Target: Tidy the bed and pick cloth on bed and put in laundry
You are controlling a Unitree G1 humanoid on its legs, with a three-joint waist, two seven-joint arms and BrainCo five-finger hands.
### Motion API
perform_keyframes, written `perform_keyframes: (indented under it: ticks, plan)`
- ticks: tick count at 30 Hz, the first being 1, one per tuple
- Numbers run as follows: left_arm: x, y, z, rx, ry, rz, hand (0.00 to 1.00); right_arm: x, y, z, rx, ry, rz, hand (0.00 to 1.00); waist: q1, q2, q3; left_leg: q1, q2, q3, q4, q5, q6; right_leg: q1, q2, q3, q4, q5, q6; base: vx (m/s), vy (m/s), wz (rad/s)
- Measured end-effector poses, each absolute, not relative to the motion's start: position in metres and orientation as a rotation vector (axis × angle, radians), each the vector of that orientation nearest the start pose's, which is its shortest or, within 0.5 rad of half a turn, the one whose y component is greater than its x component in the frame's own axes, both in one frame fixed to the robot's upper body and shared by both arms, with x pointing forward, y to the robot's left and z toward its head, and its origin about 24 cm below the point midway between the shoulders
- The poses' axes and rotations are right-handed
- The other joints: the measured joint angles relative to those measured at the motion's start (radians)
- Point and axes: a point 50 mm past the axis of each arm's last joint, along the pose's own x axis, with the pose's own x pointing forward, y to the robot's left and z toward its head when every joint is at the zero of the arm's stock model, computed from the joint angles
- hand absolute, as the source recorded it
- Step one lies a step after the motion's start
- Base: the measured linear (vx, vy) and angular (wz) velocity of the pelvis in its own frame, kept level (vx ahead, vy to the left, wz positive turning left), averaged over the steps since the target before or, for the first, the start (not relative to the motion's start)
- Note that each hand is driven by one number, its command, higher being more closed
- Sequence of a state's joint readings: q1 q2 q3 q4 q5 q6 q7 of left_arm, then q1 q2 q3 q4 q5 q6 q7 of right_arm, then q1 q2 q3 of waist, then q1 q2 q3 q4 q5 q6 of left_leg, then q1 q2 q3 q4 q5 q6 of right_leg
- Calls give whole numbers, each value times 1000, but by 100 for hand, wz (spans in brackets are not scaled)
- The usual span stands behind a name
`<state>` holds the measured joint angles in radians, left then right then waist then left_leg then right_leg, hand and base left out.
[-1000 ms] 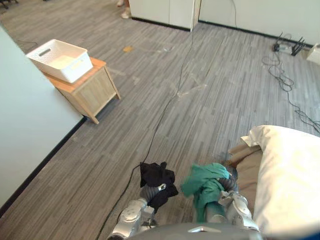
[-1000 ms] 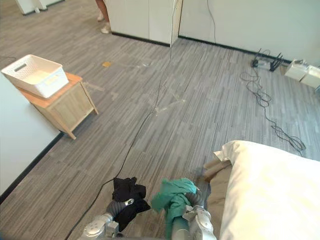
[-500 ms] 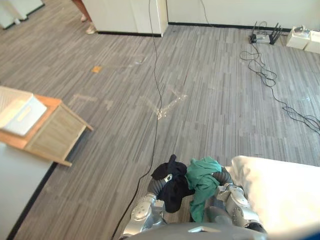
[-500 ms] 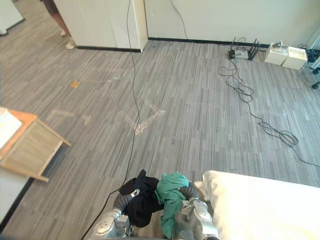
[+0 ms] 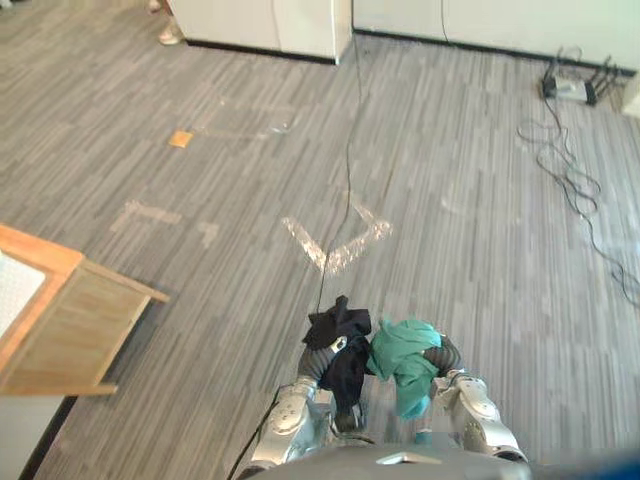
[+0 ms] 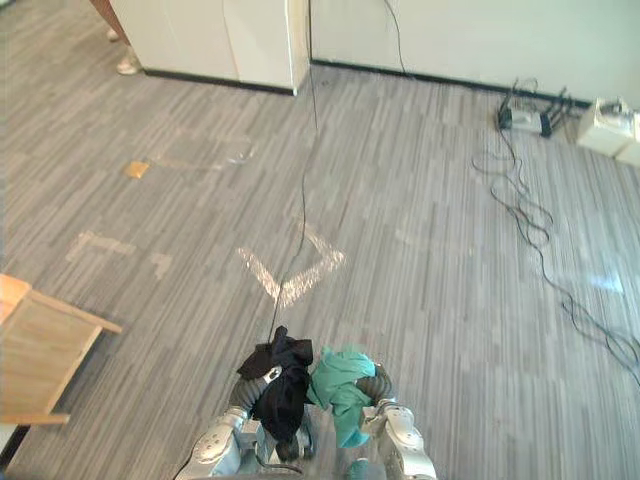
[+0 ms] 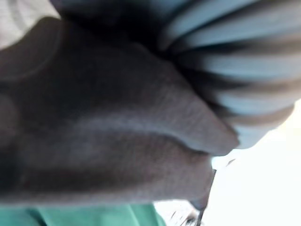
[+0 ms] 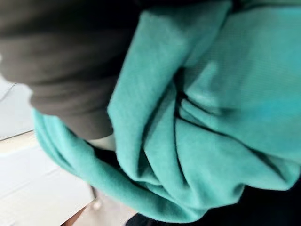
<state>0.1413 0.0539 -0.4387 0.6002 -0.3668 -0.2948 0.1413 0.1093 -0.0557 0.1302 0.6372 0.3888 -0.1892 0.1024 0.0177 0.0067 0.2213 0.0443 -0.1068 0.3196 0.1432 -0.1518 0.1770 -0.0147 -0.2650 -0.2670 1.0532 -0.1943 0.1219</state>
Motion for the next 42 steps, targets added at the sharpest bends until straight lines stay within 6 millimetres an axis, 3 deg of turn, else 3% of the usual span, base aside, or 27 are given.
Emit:
perform_keyframes:
  ticks: [3,5,7,8,9,10,11,12,13,14,16,17,19,22,24,26,27,28,29,31,32,34,36,37,38,39,42]
  plan:
    - [169,94,-93,-147,530,-64,100,171,-146,-93,326,501,6,100,-43,9,-7,97,-5,-142,-66,-12,-23,-180,-1,-42,-119,-89,-25,541,26,126]
    - [174,95,-93,-131,536,-64,100,167,-147,-95,326,514,-10,100,-58,12,-6,137,6,-230,-74,-29,-52,-248,-1,-52,-328,-84,-35,567,-118,142]
    - [174,98,-95,-116,550,-43,100,167,-147,-96,323,523,-27,100,-60,18,-2,178,37,-286,-65,-64,-113,-258,25,-38,-662,34,-19,530,-198,129]
    - [171,105,-98,-98,565,-22,100,167,-146,-96,326,527,-28,100,-54,3,-4,193,50,-306,-41,-97,-165,-262,38,11,-833,132,3,420,-214,94]
    - [169,110,-100,-88,574,-6,100,168,-145,-96,328,527,-27,100,-52,-5,-2,202,57,-313,-23,-122,-182,-265,36,38,-874,165,8,525,-317,131]
    - [163,118,-104,-84,594,32,100,168,-146,-95,328,525,-27,100,-58,-10,-3,220,85,-338,24,-192,-177,-266,40,65,-859,226,-6,532,-378,127]
    - [155,122,-111,-87,628,62,100,169,-149,-94,315,525,-33,100,-57,14,-18,226,133,-362,62,-252,-188,-297,65,64,-734,251,-49,649,-440,101]
    - [149,126,-114,-95,647,91,100,172,-151,-93,307,517,-27,100,-31,35,-28,213,161,-353,114,-255,-202,-323,78,54,-646,177,-76,648,-447,57]
    - [139,134,-118,-98,669,143,100,183,-154,-88,312,494,-26,100,-24,41,-26,148,191,-337,282,-218,-239,-319,80,27,-578,108,-104,535,-360,25]
    - [135,138,-120,-101,678,173,100,186,-156,-86,308,487,-23,100,-24,47,-23,109,206,-327,368,-187,-244,-299,85,13,-576,87,-112,520,-378,45]
    - [130,143,-120,-147,670,240,100,192,-159,-83,297,473,-15,100,-21,71,-10,-1,267,-304,620,-30,-262,-205,114,-27,-624,47,-127,513,-340,53]
    - [129,147,-119,-187,649,294,100,192,-162,-82,287,473,-15,100,-5,81,1,-109,345,-271,839,63,-249,-84,149,-73,-709,31,-144,503,-281,58]
    - [131,154,-115,-245,612,320,100,195,-161,-81,292,466,-17,100,14,73,11,-195,365,-222,937,21,-230,25,153,-111,-787,19,-150,455,-250,44]
    - [134,158,-108,-375,557,311,100,200,-166,-71,224,347,-28,100,52,62,11,-278,308,-69,711,-26,-222,175,152,-181,-950,34,-125,401,-185,40]
    - [137,156,-103,-431,527,291,100,211,-171,-44,161,150,-26,100,45,57,8,-289,234,90,373,-15,-209,221,152,-242,-1016,39,-103,438,-63,71]
    - [138,149,-104,-460,537,284,100,212,-180,-30,125,58,-38,100,28,56,1,-274,130,223,4,114,-176,252,153,-316,-1028,25,-58,570,26,109]
    - [138,146,-104,-467,549,275,100,209,-187,-30,104,46,-60,100,28,54,-1,-265,92,267,-117,207,-139,280,161,-345,-1024,3,-23,471,88,105]
    - [137,146,-105,-474,556,273,100,205,-190,-32,98,51,-76,100,29,55,-2,-259,83,278,-148,246,-124,301,166,-353,-1018,-14,-7,476,115,101]
    - [135,150,-107,-478,563,280,100,193,-195,-43,98,94,-107,100,27,39,-14,-227,49,278,-166,262,65,342,153,-355,-997,-51,18,388,77,80]
    - [140,157,-107,-488,552,307,100,186,-189,-55,98,154,-84,100,38,-6,-28,-223,22,268,-138,208,75,336,113,-339,-954,-38,30,491,45,39]
    - [139,158,-108,-509,553,320,100,183,-183,-58,104,167,-56,100,37,-19,-34,-216,24,272,-91,155,75,340,93,-317,-926,2,35,483,34,-9]
    - [135,163,-108,-523,547,342,100,174,-176,-63,110,192,-27,100,40,-21,-38,-173,33,280,-21,68,56,341,53,-287,-809,51,64,454,69,-21]
    - [130,162,-110,-531,550,350,100,155,-171,-72,110,244,-25,100,29,-16,-58,-115,40,265,-3,10,20,286,1,-249,-583,118,26,482,125,-2]
    - [128,163,-112,-521,545,345,100,143,-168,-76,100,264,-11,100,25,-22,-66,-81,32,236,-19,-16,-15,195,-43,-200,-364,167,-16,423,123,26]
    - [127,165,-113,-509,554,343,100,135,-166,-80,88,283,4,100,12,-30,-63,-49,21,207,-37,-28,-33,123,-57,-162,-202,149,-19,494,118,64]
    - [124,164,-117,-495,584,329,100,125,-165,-83,58,305,14,100,-23,-26,-59,2,12,158,-64,-31,-38,39,-56,-146,-56,96,-43,315,50,82]
    - [124,164,-119,-494,600,312,100,101,-159,-92,4,369,14,100,-76,-10,-48,107,10,50,-93,-44,-62,-140,-48,-123,9,-21,-58,448,42,116]
